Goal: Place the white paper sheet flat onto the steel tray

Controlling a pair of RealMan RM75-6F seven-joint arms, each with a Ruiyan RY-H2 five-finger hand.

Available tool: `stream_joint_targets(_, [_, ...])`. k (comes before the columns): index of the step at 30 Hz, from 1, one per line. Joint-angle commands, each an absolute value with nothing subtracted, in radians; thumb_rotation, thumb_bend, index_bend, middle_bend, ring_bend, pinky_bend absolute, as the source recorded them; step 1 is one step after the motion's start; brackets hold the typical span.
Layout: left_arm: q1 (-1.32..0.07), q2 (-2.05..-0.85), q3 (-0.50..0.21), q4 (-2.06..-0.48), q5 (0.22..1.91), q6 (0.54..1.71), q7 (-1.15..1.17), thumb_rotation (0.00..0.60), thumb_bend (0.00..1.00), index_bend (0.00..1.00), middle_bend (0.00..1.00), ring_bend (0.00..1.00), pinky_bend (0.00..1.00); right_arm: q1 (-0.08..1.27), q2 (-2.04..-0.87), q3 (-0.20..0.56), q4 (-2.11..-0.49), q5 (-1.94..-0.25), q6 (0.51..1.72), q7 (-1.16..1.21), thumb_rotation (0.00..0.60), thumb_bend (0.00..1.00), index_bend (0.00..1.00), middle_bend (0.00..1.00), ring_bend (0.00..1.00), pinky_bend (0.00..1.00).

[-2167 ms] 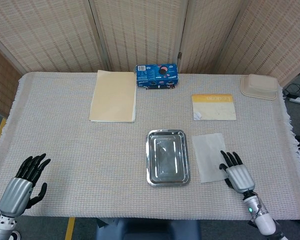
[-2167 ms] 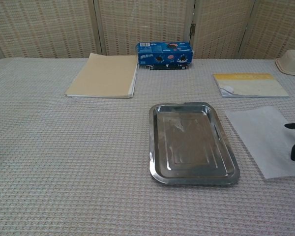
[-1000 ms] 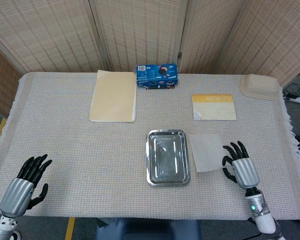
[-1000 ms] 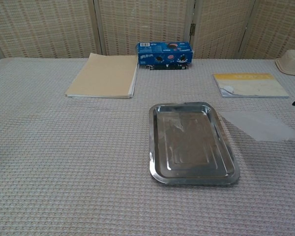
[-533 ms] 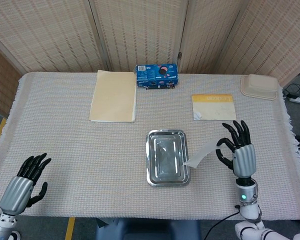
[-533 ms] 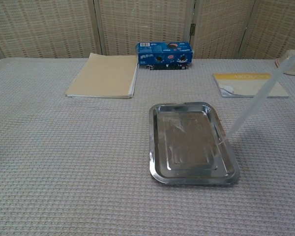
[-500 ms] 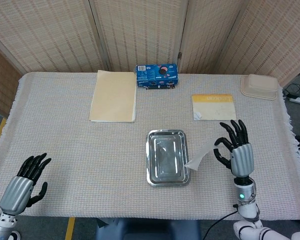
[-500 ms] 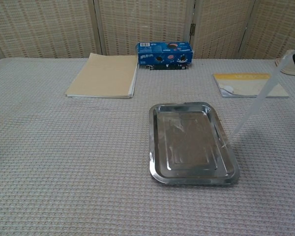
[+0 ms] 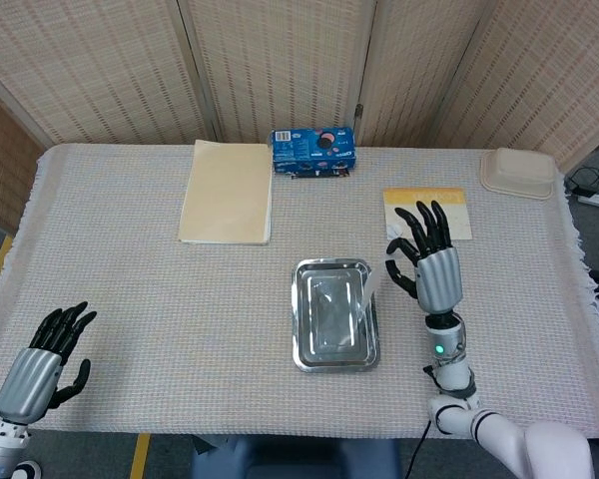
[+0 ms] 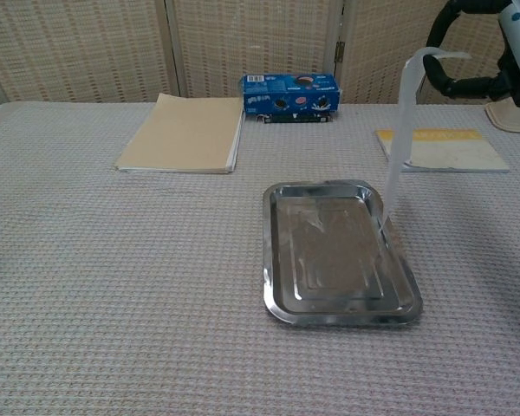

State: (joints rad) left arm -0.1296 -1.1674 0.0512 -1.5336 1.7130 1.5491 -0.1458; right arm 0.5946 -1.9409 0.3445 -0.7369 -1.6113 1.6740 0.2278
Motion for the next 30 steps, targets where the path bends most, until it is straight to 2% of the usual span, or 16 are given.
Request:
stream_joint_targets(1, [-0.131,-1.167,0.051,-1.53,1.709,1.544,-0.148,0.6,0.65,0.0,0.0,0.0,0.0,0.627,-1.981,0.352,-0.681,-1.599,1.683,0.267,0.6,0.56,0.77,0.21,0.06,0.0])
stream_joint_targets(8, [-0.13,-1.165,0.048,-1.527,1.702,1.546,-0.151,0.6,0.65,0.0,0.0,0.0,0.0,0.582,-2.02,0.265,-0.612,-1.617,1.717,0.346,0.6,0.56,0.77,0.21,0.06,0.0])
stream_joint_targets(16, [-0.131,-1.171,0.052,-1.528,1.71,1.542,-0.136,0.6,0.65,0.0,0.0,0.0,0.0,0.48,-2.013,0.116,-0.533,-1.641,1.637,0.363,0.6,0.56,0.77,0.21,0.06,0.0])
stream_joint_targets(22, [-0.13,-1.173,0.054,-1.532,1.715,1.545,-0.129,0.6,0.65,0.0,0.0,0.0,0.0,0.447,-2.077,0.062,-0.434,-1.649,1.591,0.282,0.6,0.56,0.77,0.21,0.06,0.0])
stream_joint_targets(30, [-0.131,-1.163,0.062,-1.54,1.728,1.548,-0.16,0.6,0.65,0.0,0.0,0.0,0.0,0.412,-2.1,0.015,-0.501,-1.646,1.504,0.16,0.6,0.56,0.77,0.21,0.06,0.0])
